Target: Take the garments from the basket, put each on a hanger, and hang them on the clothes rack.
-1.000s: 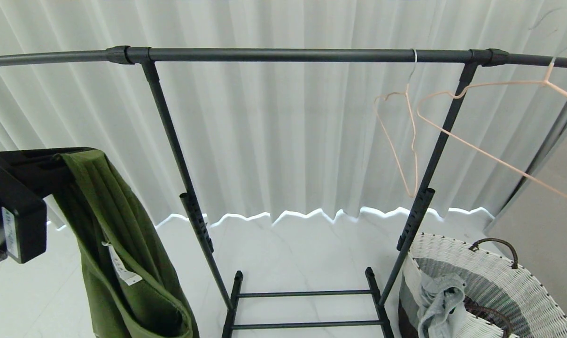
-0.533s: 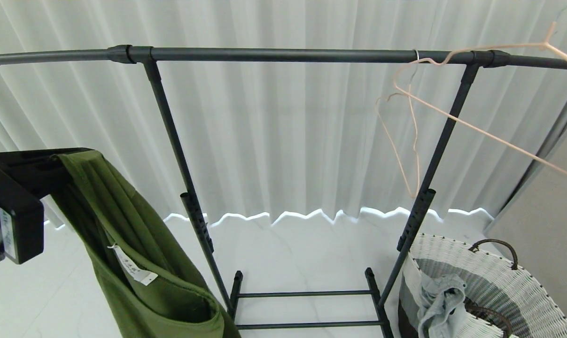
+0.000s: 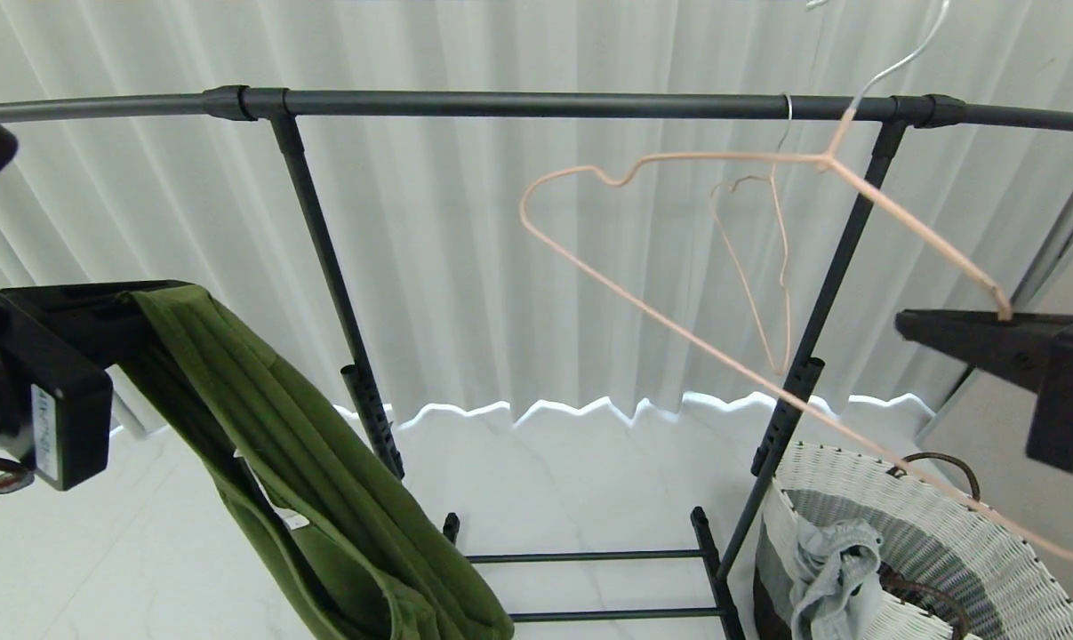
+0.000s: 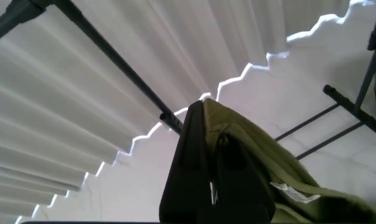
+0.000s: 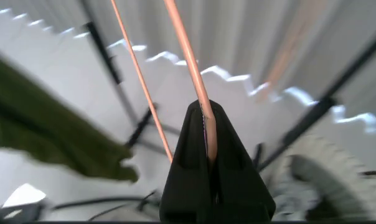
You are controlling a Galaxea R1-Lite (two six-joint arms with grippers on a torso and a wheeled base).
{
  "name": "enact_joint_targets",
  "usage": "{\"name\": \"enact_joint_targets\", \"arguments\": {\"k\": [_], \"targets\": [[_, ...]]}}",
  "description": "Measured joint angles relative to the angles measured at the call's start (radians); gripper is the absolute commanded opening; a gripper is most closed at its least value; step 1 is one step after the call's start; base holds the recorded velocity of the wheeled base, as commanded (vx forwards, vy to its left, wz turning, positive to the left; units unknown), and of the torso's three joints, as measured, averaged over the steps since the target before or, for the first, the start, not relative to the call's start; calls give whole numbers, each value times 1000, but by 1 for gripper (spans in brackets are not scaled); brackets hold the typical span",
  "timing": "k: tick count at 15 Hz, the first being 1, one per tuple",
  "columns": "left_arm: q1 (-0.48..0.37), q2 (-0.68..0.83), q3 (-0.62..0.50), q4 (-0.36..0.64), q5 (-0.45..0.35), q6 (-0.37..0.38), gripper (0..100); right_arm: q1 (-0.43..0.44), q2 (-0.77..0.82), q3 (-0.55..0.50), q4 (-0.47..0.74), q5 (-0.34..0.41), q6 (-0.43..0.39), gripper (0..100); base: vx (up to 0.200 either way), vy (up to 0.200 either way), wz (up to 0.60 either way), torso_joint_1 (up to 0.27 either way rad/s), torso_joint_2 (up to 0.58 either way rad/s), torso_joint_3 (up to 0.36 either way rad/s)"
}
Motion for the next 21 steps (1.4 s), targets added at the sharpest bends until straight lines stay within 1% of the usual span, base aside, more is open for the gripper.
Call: {"name": "enact_joint_targets", "arguments": {"k": [2, 3, 6, 8, 9, 11, 12, 15, 21], "targets": [[5, 32, -9, 0, 21, -67, 0, 92, 36, 15, 1, 2, 67, 0, 0, 0, 0, 0, 0, 0], [7, 48, -16, 0, 27, -89, 0, 120, 47, 24, 1, 3, 79, 0, 0, 0, 0, 0, 0, 0], [27, 130, -86, 0, 45, -202, 0, 232, 62, 63, 0, 10, 138, 0, 0, 0, 0, 0, 0, 0], [56, 197, -145, 0, 54, -278, 0, 266, 63, 79, -4, 39, 148, 0, 0, 0, 0, 0, 0, 0], [75, 226, -173, 0, 71, -304, 0, 274, 62, 82, -7, 53, 148, 0, 0, 0, 0, 0, 0, 0], [106, 275, -214, 0, 113, -323, 0, 280, 60, 95, -14, 83, 148, 0, 0, 0, 0, 0, 0, 0], [117, 290, -224, 0, 117, -323, 0, 281, 61, 101, -31, 89, 147, 0, 0, 0, 0, 0, 0, 0], [123, 310, -230, 0, 117, -324, 0, 281, 67, 124, -100, 101, 140, 0, 0, 0, 0, 0, 0, 0], [117, 315, -232, 0, 117, -323, 0, 259, 105, 151, -226, 100, 133, 0, 0, 0, 0, 0, 0, 0]]}}
